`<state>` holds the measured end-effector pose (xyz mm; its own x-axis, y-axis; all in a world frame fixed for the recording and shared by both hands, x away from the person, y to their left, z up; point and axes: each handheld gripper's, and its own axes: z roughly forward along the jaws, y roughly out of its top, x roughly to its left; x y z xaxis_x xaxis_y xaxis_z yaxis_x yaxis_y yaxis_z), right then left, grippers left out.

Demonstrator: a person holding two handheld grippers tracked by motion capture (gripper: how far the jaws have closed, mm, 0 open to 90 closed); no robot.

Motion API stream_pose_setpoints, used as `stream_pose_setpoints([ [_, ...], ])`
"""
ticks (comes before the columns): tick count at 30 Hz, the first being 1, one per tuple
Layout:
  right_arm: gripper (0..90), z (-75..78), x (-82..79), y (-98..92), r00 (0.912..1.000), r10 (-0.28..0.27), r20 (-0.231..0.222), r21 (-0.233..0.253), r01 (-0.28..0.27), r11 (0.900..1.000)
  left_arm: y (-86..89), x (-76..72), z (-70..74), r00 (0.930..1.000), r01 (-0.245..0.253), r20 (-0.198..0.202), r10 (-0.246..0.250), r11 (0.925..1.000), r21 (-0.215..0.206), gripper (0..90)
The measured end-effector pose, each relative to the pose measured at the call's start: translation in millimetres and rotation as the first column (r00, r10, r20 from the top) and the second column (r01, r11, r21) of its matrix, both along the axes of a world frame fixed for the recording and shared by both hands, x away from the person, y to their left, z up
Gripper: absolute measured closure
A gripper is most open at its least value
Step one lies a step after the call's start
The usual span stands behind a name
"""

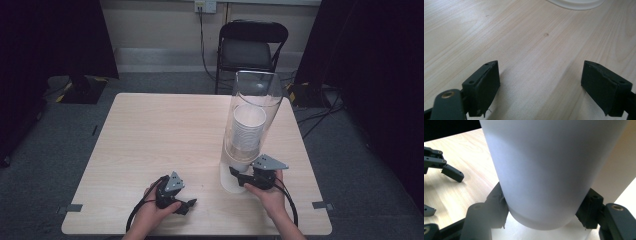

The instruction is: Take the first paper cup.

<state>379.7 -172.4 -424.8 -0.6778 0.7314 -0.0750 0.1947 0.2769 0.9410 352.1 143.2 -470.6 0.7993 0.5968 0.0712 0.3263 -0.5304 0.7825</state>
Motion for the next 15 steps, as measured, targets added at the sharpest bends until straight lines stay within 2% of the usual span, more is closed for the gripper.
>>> stream_pose_setpoints([
  [3, 36.7, -1.1, 0.4, -0.3, 1.0, -0.001, 0.002, 0.006, 0.001, 1.0, -0.1, 0.2, 0.1, 1.0, 0.001, -0.005, -0.001, 1.0, -0.002, 14.9],
  [7, 36.5, -2.7, 0.7, -0.9, 0.9996, 0.005, 0.027, 0.01, -0.005, 1.0, -0.2, 0.1, 0.1, 1.0, 0.0, -0.005, 0.0, 1.0, -0.001, 14.9],
  [13, 35.6, -2.2, 0.0, -1.7, 0.9998, -0.002, 0.021, 0.015, 0.001, 1.0, -0.1, 0.1, 0.1, 1.0, 0.0, -0.004, 0.0, 1.0, -0.002, 14.9],
  [14, 35.2, -2.1, -0.3, -1.6, 0.9998, -0.001, 0.022, 0.02, 0.0, 1.0, -0.1, 0.2, 0.1, 1.0, 0.001, -0.004, -0.001, 1.0, -0.001, 14.9],
  [15, 31.0, -1.3, -0.9, -1.8, 0.9997, -0.005, 0.024, 0.036, 0.004, 0.999, -0.1, 0.2, 0.1, 1.0, 0.0, -0.004, 0.0, 1.0, -0.002, 14.9],
])
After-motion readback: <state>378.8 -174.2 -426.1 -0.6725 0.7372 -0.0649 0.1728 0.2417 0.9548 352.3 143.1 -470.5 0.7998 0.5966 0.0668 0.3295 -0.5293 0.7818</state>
